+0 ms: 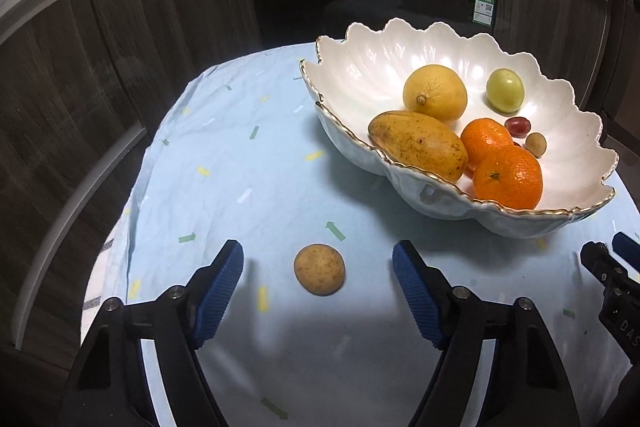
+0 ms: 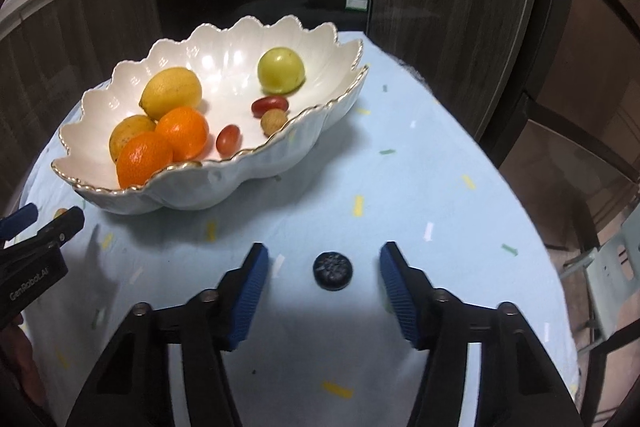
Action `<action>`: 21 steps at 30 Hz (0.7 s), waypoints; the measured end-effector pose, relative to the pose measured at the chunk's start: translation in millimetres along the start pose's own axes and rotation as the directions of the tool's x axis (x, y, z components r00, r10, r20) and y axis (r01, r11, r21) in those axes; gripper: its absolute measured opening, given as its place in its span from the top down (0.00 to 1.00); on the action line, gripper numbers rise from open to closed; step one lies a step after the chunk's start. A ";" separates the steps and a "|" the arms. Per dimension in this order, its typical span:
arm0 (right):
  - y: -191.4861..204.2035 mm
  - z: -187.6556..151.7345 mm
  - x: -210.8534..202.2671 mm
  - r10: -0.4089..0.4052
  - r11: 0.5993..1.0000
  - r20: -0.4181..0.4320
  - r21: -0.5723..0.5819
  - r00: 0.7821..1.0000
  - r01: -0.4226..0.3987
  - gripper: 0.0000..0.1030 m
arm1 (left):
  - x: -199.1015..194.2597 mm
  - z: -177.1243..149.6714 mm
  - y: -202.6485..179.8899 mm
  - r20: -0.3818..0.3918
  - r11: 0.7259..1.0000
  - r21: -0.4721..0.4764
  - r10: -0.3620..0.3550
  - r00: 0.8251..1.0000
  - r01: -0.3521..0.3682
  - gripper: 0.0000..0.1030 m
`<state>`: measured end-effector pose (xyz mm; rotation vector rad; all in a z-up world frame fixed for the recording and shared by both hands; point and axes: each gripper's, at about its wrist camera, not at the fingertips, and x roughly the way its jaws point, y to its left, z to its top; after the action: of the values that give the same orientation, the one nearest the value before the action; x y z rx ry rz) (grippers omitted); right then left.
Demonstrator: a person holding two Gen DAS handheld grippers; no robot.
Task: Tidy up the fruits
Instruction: 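Close the left tool on the small brown fruit while the right tool grasps the blueberry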
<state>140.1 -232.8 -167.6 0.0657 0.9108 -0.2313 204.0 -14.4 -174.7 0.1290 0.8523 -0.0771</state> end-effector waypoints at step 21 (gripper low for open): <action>3.6 -2.7 7.3 0.016 1.000 -0.002 -0.018 1.000 -0.016 0.78 | 13.1 0.2 -1.5 -0.040 1.000 -0.018 -0.024 0.999 0.024 0.74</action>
<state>143.2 -230.1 -175.2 0.0563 0.9141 -0.2080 212.6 -16.2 -184.5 0.1044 0.8950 -0.0898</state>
